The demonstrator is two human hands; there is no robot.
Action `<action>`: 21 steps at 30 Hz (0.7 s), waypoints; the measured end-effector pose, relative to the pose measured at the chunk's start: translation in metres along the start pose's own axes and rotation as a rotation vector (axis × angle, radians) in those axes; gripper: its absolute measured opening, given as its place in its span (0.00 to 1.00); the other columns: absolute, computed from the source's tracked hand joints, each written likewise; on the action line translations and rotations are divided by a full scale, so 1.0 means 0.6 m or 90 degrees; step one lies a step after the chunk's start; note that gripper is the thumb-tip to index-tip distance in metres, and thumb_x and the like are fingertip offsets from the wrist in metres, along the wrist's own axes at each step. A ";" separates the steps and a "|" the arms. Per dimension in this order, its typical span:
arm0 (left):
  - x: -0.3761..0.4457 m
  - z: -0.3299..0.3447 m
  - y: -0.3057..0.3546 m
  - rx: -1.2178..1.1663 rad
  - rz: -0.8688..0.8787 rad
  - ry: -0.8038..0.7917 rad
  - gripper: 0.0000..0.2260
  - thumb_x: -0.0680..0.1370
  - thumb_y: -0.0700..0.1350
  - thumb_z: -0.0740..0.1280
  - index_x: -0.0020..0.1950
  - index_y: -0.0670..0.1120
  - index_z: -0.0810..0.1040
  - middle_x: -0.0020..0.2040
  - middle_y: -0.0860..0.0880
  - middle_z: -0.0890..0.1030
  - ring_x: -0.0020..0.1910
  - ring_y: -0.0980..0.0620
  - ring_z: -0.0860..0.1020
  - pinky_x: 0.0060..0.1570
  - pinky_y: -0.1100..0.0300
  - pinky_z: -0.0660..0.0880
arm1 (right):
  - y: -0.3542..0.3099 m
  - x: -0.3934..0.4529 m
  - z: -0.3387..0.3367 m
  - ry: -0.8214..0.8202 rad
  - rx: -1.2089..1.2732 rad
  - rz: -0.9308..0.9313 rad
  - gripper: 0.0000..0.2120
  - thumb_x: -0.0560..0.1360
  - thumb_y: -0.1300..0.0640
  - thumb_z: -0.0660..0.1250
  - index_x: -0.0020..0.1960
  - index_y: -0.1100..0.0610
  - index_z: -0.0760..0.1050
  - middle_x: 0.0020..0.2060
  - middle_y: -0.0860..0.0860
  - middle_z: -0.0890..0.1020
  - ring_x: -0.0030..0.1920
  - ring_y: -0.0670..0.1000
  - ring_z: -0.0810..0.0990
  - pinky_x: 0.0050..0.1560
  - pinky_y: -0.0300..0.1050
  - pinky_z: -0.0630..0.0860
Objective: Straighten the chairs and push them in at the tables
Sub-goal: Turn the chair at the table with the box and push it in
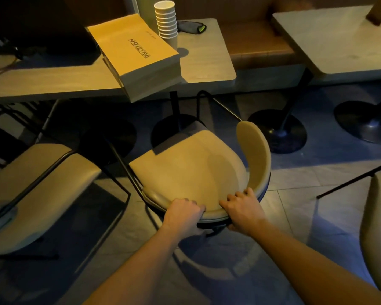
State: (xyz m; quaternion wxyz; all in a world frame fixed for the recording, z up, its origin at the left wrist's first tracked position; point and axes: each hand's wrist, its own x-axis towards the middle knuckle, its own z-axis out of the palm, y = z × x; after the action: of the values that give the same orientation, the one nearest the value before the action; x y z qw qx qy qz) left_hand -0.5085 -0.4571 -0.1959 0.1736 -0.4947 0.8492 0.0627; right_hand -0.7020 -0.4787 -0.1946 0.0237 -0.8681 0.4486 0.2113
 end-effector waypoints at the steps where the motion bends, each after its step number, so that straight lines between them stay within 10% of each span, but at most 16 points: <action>1: 0.002 0.000 0.000 -0.004 -0.002 -0.001 0.24 0.73 0.65 0.66 0.58 0.49 0.75 0.48 0.46 0.80 0.47 0.44 0.79 0.41 0.54 0.72 | 0.002 0.002 0.000 -0.006 0.000 -0.001 0.25 0.71 0.42 0.71 0.63 0.51 0.70 0.56 0.54 0.79 0.57 0.58 0.76 0.59 0.58 0.66; 7: 0.001 0.001 0.006 -0.056 -0.047 0.001 0.36 0.69 0.70 0.68 0.69 0.50 0.68 0.62 0.47 0.76 0.59 0.45 0.73 0.54 0.49 0.73 | 0.001 -0.004 0.008 0.021 0.035 -0.002 0.33 0.69 0.38 0.72 0.66 0.53 0.65 0.61 0.55 0.76 0.61 0.58 0.72 0.62 0.60 0.65; 13: 0.005 -0.070 0.039 -0.027 -0.034 0.133 0.55 0.63 0.81 0.56 0.80 0.53 0.43 0.80 0.46 0.51 0.77 0.41 0.52 0.72 0.38 0.47 | 0.041 -0.050 -0.030 0.114 0.053 0.018 0.56 0.67 0.28 0.67 0.78 0.56 0.42 0.78 0.61 0.48 0.77 0.62 0.48 0.73 0.64 0.52; 21: 0.077 -0.255 0.148 0.017 0.062 0.261 0.54 0.62 0.79 0.59 0.80 0.50 0.52 0.78 0.43 0.59 0.75 0.40 0.59 0.70 0.38 0.56 | 0.195 -0.192 -0.075 0.233 0.107 0.148 0.57 0.67 0.25 0.62 0.79 0.56 0.38 0.79 0.60 0.48 0.77 0.61 0.47 0.74 0.63 0.52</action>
State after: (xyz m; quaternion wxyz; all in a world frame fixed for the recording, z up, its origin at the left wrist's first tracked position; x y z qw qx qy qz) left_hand -0.6413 -0.4929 -0.0756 0.0008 -0.4533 0.8903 -0.0424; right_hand -0.8371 -0.4701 -0.0918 -0.0102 -0.8292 0.5587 0.0135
